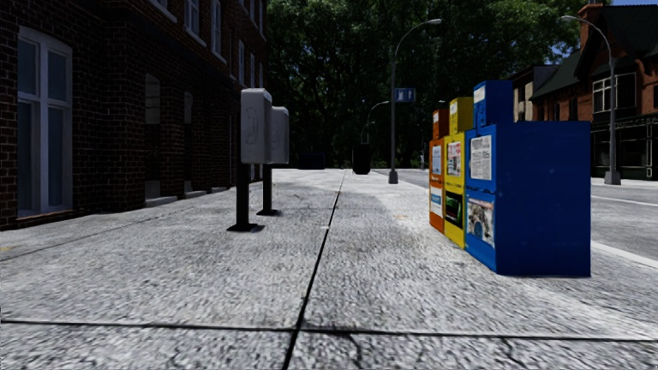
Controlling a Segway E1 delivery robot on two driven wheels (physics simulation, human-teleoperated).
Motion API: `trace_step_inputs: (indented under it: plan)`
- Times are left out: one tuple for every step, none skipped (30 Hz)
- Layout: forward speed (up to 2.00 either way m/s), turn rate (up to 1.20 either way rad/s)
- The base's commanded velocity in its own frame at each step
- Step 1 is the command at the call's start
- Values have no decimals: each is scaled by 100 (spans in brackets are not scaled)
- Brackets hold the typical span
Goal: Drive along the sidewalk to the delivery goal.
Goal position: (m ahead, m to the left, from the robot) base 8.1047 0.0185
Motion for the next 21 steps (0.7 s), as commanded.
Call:
trace_step_inputs:
  plan:
    - [200,0]
    - [200,0]
    - [200,0]
    - [200,0]
    - [200,0]
    - [200,0]
    - [200,0]
    - [200,0]
    - [200,0]
    - [200,0]
    - [200,0]
    - [200,0]
    - [200,0]
    - [200,0]
    - [200,0]
    - [200,0]
    - [200,0]
    - [200,0]
    - [200,0]
    - [200,0]
    - [200,0]
